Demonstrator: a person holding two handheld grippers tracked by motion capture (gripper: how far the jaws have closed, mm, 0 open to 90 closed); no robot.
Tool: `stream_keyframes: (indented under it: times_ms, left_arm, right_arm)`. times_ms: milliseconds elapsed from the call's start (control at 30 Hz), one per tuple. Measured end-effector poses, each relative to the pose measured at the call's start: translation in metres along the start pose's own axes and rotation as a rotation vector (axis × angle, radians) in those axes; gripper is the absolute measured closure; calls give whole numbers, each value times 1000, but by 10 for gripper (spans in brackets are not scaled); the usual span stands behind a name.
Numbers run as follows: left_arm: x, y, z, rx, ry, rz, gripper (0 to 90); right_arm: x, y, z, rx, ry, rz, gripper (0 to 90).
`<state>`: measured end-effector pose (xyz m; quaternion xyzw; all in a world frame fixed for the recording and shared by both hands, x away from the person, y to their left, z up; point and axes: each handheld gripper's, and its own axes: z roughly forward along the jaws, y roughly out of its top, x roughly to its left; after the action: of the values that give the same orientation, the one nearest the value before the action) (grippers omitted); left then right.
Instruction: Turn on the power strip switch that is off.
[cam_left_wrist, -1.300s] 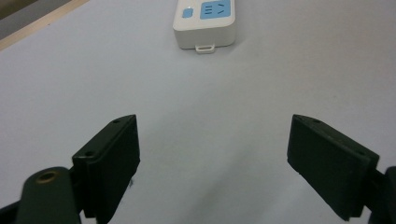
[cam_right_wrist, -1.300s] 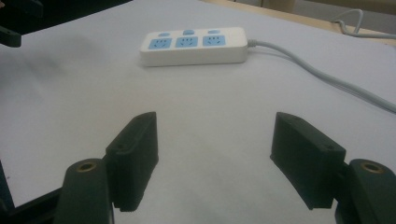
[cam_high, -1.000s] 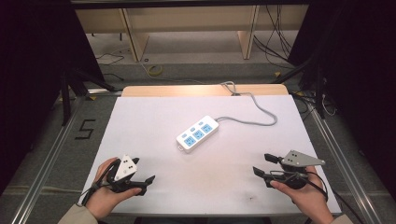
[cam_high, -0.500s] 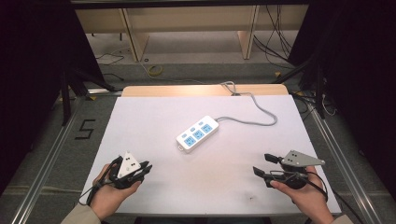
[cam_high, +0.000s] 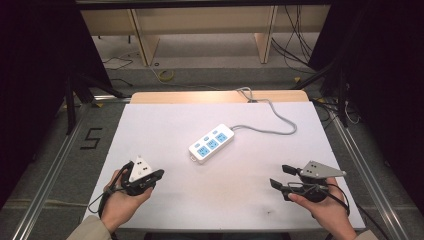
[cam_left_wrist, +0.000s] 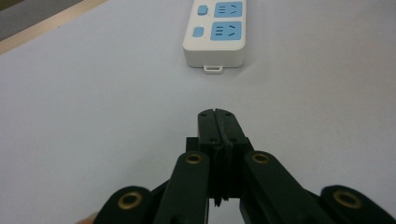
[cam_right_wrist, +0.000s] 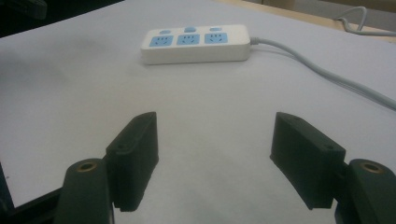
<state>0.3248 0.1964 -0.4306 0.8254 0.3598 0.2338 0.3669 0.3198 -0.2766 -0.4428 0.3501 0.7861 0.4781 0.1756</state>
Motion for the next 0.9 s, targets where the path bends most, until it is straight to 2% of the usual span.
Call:
stream_keyframes:
  times_ms: [900]
  left_arm:
    - [-3,33,35,8,-11,41,899]
  right_arm:
    - [0,0,0,0,-1,1,323]
